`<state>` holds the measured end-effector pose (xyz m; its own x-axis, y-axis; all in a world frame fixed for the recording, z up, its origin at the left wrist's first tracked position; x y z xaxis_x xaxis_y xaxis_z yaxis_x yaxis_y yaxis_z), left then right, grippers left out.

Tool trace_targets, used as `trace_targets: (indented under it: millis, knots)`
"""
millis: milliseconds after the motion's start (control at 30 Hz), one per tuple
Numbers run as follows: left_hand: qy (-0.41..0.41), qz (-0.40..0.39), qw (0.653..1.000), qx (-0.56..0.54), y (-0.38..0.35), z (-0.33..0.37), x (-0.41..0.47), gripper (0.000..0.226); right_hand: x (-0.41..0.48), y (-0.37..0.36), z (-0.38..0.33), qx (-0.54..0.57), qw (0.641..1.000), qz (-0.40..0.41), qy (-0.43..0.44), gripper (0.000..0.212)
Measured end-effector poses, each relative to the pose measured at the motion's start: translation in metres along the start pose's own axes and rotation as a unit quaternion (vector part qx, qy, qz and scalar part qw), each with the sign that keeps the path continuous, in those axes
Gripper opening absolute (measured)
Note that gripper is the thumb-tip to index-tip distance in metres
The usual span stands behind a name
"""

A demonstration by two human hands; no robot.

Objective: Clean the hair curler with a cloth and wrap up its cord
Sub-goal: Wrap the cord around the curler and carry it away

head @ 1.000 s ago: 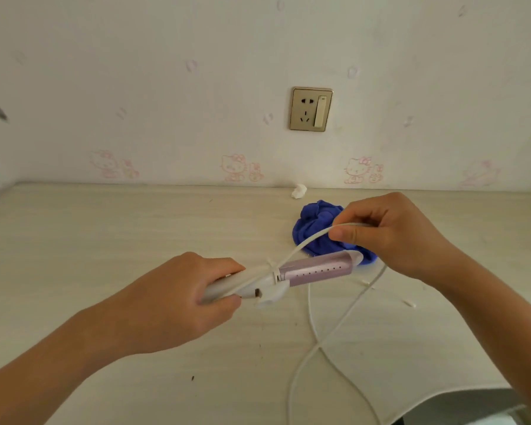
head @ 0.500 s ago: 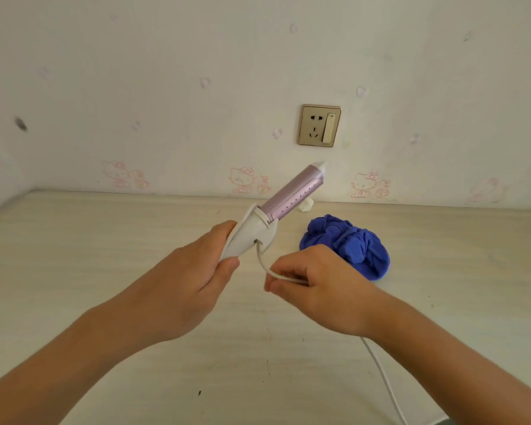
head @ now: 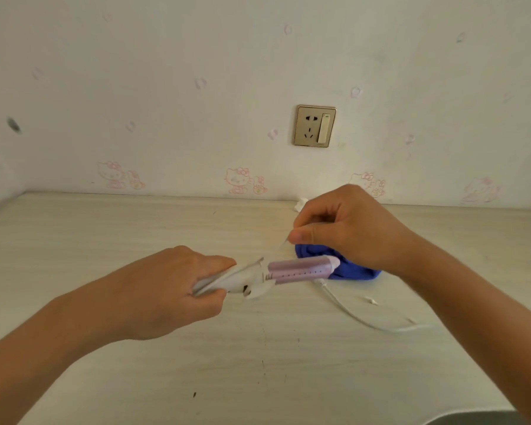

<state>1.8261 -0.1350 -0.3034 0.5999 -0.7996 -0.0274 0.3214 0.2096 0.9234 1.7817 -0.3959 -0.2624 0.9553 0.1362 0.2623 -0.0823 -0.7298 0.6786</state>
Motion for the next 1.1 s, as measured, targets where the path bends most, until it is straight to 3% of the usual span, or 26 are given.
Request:
trace_targets:
  millis: [133, 300, 367, 433, 500, 600, 700, 767, 833, 900, 967, 1100]
  knots:
    - [-0.054, 0.006, 0.991, -0.123, 0.005, -0.008, -0.014, 0.033, -0.002, 0.013, 0.023, 0.064, 0.997, 0.010, -0.030, 0.010]
    - [-0.072, 0.136, 0.965, -0.213, 0.006, -0.011, -0.016, 0.038, -0.021, -0.016, 0.037, 0.034, 0.997, -0.020, -0.067, 0.015]
    - [-0.058, 0.164, 0.966, -0.190, 0.005, -0.009, -0.011, 0.035, -0.029, -0.039, 0.024, 0.009, 0.997, -0.075, -0.029, 0.033]
    - [-0.035, 0.173, 0.977, -0.123, 0.004, -0.006, -0.004, 0.032, -0.035, -0.056, 0.004, -0.053, 0.991, -0.124, 0.016, 0.033]
    - [-0.002, 0.170, 0.984, -0.058, 0.004, -0.008, 0.004, 0.030, -0.035, -0.061, -0.011, -0.085, 0.987, -0.133, 0.033, 0.031]
    - [0.029, 0.129, 0.991, -0.026, 0.009, -0.019, 0.007, 0.030, -0.021, -0.048, -0.028, -0.087, 0.991, -0.084, 0.057, 0.029]
    - [-0.001, 0.038, 0.998, -0.046, 0.008, -0.026, -0.005, 0.033, 0.003, -0.020, -0.026, -0.025, 0.998, -0.028, 0.045, 0.014]
    - [-0.037, 0.033, 0.995, -0.084, 0.007, -0.027, -0.017, 0.037, 0.013, -0.008, -0.013, 0.033, 0.999, -0.024, 0.018, 0.012]
    - [-0.075, 0.081, 0.982, -0.156, 0.010, -0.027, -0.025, 0.041, 0.014, -0.003, 0.002, 0.107, 0.994, -0.021, 0.009, 0.018]
    - [-0.090, 0.151, 0.961, -0.216, 0.014, -0.031, -0.031, 0.043, 0.012, -0.010, 0.013, 0.129, 0.991, -0.015, 0.007, 0.040]
    - [-0.076, 0.208, 0.945, -0.238, 0.015, -0.034, -0.030, 0.043, 0.005, -0.028, 0.015, 0.090, 0.995, -0.046, -0.018, 0.030]
    - [0.008, 0.258, 0.951, -0.171, 0.016, -0.040, -0.018, 0.037, -0.017, -0.070, -0.008, -0.022, 0.984, -0.177, 0.017, 0.048]
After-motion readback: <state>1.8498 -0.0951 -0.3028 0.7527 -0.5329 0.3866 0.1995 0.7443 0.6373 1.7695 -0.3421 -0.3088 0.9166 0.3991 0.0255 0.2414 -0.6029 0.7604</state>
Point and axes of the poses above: each hand's wrist, its own x-axis towards the middle knuckle, its own y-axis out of the back of the hand, z = x × y, the point moved 3 cm from there along x, towards the middle knuckle, and after that the axes turned 2 degrees about y, right-handed, at the moved point
